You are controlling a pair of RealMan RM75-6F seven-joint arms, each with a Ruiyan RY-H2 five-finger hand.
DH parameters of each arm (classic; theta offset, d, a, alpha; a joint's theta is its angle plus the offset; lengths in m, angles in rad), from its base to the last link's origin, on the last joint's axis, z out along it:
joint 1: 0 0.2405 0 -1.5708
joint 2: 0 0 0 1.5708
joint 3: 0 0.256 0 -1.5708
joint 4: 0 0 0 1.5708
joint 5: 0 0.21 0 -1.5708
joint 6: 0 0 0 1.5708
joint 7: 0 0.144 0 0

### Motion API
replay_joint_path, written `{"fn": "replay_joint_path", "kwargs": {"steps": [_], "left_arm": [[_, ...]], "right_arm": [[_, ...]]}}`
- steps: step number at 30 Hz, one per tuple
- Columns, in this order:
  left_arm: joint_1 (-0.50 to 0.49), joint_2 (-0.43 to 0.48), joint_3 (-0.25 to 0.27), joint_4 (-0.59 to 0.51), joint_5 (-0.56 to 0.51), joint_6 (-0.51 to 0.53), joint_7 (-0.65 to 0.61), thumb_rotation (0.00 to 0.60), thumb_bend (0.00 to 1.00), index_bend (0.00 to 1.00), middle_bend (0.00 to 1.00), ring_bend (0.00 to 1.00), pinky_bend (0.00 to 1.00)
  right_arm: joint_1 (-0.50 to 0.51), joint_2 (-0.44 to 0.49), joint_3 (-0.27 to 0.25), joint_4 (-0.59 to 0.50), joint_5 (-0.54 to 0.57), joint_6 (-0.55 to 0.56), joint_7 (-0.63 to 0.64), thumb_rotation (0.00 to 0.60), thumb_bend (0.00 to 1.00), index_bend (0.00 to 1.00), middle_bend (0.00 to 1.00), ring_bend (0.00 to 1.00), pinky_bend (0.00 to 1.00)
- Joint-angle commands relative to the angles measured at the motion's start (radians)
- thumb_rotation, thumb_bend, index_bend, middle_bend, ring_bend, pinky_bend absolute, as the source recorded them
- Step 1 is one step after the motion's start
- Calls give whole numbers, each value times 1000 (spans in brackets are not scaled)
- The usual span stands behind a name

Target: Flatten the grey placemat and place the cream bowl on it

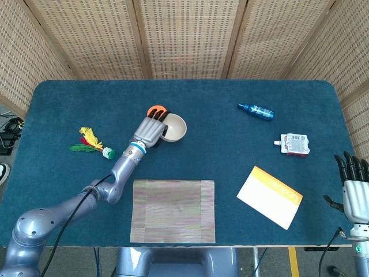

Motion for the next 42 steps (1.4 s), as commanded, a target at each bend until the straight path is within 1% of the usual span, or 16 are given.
{"fn": "replay_joint_path", "kwargs": {"steps": [1, 6, 10, 13, 17, 23, 28, 31, 34, 35, 36, 37, 38, 39, 40, 42], "left_arm": [[51, 109, -4, -77, -36, 44, 25, 600, 494, 687, 0, 0, 0], [132, 216, 12, -98, -98, 51, 9, 600, 494, 692, 0, 0, 0], [194, 265, 27, -84, -117, 45, -59, 600, 495, 688, 0, 0, 0], [270, 300, 60, -56, -106, 41, -141, 600, 494, 685, 0, 0, 0], [336, 314, 91, -25, -87, 35, -223, 600, 494, 684, 0, 0, 0], [392, 301, 108, 31, -62, 44, -313, 600, 503, 683, 0, 0, 0], [411, 294, 116, 57, -51, 37, -342, 600, 503, 683, 0, 0, 0], [420, 289, 115, 69, -63, 28, -338, 600, 500, 660, 0, 0, 0], [425, 289, 119, 71, -78, 4, -319, 600, 472, 575, 0, 0, 0], [426, 292, 119, 66, -86, -2, -312, 600, 411, 466, 0, 0, 0], [429, 295, 115, 58, -93, -1, -312, 600, 310, 292, 0, 0, 0], [432, 299, 111, 49, -97, 3, -312, 600, 227, 180, 0, 0, 0], [435, 302, 107, 41, -99, 10, -315, 600, 106, 47, 0, 0, 0], [440, 307, 100, 28, -98, 30, -322, 600, 36, 0, 0, 0, 0], [445, 311, 95, 17, -95, 47, -331, 600, 6, 0, 0, 0, 0], [463, 328, 85, -26, -70, 99, -366, 600, 0, 0, 0, 0, 0]], "right_arm": [[-2, 2, -5, -9, -11, 8, -4, 600, 0, 62, 0, 0, 0], [-3, 0, -16, -21, -33, 14, -13, 600, 0, 61, 0, 0, 0], [-4, 0, -22, -32, -45, 19, -20, 600, 0, 61, 0, 0, 0], [-4, 1, -28, -42, -63, 26, -22, 600, 0, 61, 0, 0, 0], [-2, 0, -30, -45, -69, 23, -22, 600, 0, 61, 0, 0, 0], [2, 1, -34, -50, -81, 22, -22, 600, 0, 61, 0, 0, 0], [2, 2, -34, -54, -86, 26, -21, 600, 0, 61, 0, 0, 0], [1, 4, -35, -56, -86, 28, -20, 600, 0, 61, 0, 0, 0], [-1, 6, -34, -58, -87, 32, -17, 600, 0, 61, 0, 0, 0], [-2, 6, -34, -59, -88, 33, -17, 600, 0, 61, 0, 0, 0], [-2, 7, -35, -60, -89, 35, -17, 600, 0, 61, 0, 0, 0], [-3, 7, -35, -61, -90, 36, -16, 600, 0, 61, 0, 0, 0], [-3, 7, -35, -61, -90, 36, -16, 600, 0, 61, 0, 0, 0], [-3, 7, -35, -62, -90, 36, -16, 600, 0, 60, 0, 0, 0], [-3, 7, -35, -62, -89, 35, -16, 600, 0, 60, 0, 0, 0], [-2, 7, -35, -62, -87, 33, -17, 600, 0, 59, 0, 0, 0]]}}
